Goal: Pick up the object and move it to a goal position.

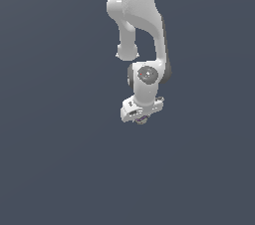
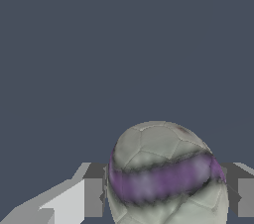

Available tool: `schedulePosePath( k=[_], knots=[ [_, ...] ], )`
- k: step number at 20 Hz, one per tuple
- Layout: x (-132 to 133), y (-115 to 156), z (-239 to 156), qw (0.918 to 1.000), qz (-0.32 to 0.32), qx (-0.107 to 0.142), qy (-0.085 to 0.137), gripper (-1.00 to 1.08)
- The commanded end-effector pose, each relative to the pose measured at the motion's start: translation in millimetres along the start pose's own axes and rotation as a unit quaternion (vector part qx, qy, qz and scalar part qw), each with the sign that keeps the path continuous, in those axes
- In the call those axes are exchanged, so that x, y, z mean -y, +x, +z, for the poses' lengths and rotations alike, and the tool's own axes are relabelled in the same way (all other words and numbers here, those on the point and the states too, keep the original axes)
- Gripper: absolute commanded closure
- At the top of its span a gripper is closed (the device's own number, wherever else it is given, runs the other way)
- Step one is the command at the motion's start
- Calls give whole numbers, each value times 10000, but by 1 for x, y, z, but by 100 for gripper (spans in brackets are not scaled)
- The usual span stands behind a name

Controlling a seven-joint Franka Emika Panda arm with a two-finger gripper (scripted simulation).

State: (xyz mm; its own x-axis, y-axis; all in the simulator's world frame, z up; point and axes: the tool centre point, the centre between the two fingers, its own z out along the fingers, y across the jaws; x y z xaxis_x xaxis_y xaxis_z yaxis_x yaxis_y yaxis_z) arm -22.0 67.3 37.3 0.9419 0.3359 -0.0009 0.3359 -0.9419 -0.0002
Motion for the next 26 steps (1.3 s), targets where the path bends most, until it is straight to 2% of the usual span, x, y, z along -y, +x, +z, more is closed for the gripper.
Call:
schedulePosePath(
  k=[1,15,26],
  knots=[
    [0,1,1,10000,-3,-5,-1,108],
    [-3,-2,-5,10000,0,-6,-3,108],
    [-33,-28,-57,10000,0,-6,-3,108]
  ],
)
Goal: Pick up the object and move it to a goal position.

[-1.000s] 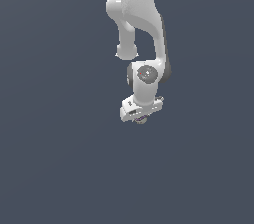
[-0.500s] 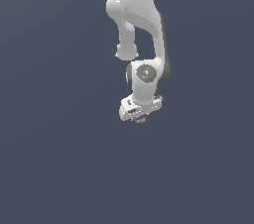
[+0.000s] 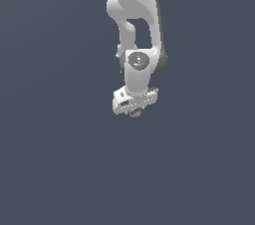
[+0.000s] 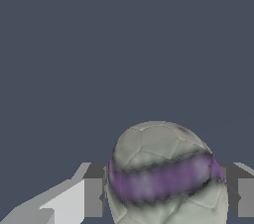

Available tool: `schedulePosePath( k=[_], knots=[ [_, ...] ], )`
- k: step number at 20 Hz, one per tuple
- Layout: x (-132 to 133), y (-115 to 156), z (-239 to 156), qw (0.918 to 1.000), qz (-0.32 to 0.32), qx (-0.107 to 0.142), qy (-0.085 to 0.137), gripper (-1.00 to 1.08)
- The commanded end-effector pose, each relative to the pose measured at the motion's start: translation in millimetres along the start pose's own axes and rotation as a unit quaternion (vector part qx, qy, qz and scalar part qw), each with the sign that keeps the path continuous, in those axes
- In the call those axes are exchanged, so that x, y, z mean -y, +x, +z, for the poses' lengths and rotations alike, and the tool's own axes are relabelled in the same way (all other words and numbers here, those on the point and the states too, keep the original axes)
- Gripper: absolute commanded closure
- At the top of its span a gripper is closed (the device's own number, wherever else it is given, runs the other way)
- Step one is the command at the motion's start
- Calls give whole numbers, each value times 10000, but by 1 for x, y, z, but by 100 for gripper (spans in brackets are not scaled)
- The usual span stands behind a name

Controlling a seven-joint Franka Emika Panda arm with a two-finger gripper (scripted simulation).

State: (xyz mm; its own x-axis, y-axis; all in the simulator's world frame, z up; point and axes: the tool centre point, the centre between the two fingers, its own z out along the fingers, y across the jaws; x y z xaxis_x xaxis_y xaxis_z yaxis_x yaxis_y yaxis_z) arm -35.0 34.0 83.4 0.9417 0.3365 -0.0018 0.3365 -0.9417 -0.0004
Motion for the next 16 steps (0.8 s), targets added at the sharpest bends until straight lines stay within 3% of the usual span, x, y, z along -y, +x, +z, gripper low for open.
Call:
schedulePosePath(
  k=[1,16],
  knots=[
    [-11,-8,-18,10000,3,-10,-4,108],
    [-95,-80,-167,10000,-1,-19,14,108]
  ],
)
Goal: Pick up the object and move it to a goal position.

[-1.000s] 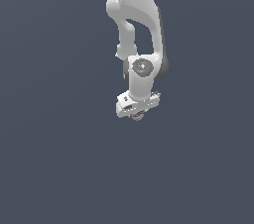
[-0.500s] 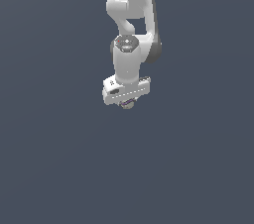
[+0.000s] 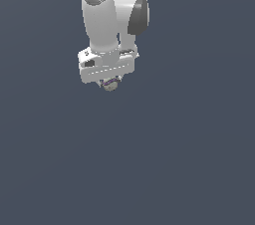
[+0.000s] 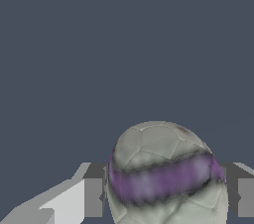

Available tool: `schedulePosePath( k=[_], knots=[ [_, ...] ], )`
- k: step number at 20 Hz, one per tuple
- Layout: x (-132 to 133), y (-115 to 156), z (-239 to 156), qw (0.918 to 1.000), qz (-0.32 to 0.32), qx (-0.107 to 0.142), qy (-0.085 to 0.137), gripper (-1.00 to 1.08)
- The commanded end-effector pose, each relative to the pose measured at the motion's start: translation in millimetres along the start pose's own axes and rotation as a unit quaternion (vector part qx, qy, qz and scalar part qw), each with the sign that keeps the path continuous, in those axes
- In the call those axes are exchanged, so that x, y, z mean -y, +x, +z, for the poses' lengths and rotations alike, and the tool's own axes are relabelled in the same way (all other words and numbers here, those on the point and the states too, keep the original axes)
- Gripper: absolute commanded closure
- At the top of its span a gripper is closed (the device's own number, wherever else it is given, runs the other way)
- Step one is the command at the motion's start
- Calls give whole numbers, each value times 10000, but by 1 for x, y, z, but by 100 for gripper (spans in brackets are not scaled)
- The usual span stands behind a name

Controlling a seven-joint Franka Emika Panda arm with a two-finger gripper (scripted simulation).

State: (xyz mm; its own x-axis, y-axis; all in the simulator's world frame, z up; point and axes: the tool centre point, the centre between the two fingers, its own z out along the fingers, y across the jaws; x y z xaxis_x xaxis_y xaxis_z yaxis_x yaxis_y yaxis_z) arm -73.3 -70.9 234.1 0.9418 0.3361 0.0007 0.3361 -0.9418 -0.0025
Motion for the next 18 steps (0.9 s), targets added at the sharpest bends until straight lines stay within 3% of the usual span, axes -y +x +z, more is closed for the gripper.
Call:
schedulePosePath(
  k=[1,18],
  knots=[
    [-15,-13,-27,10000,-3,-6,4,108],
    [-112,-87,-194,10000,0,-1,-4,108]
  ],
)
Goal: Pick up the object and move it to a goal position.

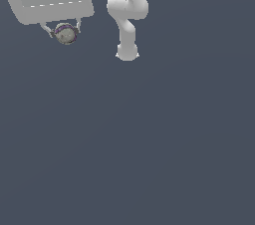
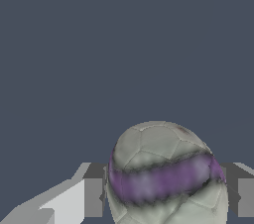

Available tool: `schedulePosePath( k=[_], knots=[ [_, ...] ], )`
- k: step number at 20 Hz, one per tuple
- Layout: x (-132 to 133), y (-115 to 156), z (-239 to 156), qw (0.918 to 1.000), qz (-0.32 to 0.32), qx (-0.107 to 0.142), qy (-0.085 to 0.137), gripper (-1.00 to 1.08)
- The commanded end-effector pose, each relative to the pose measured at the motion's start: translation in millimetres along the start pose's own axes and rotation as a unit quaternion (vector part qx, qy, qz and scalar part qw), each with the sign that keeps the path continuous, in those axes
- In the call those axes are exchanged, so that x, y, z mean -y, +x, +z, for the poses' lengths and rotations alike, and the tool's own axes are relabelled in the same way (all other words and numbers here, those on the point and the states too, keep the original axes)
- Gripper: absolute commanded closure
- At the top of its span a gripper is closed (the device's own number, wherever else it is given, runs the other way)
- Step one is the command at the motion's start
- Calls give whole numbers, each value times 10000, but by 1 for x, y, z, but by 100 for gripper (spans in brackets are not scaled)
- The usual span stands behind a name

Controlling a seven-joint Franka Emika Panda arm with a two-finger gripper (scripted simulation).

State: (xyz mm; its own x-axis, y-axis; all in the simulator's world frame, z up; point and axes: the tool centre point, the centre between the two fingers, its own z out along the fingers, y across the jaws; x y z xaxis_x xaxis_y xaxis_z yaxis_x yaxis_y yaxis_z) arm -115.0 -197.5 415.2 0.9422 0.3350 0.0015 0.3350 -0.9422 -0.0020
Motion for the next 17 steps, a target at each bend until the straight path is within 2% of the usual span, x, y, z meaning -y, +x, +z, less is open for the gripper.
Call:
schedulePosePath(
  k=[1,8,17],
  knots=[
    [-11,-8,-20,10000,-5,3,-2,108],
    [-33,-22,-55,10000,-6,6,-8,108],
    [-42,-27,-69,10000,-7,8,-10,108]
  ],
)
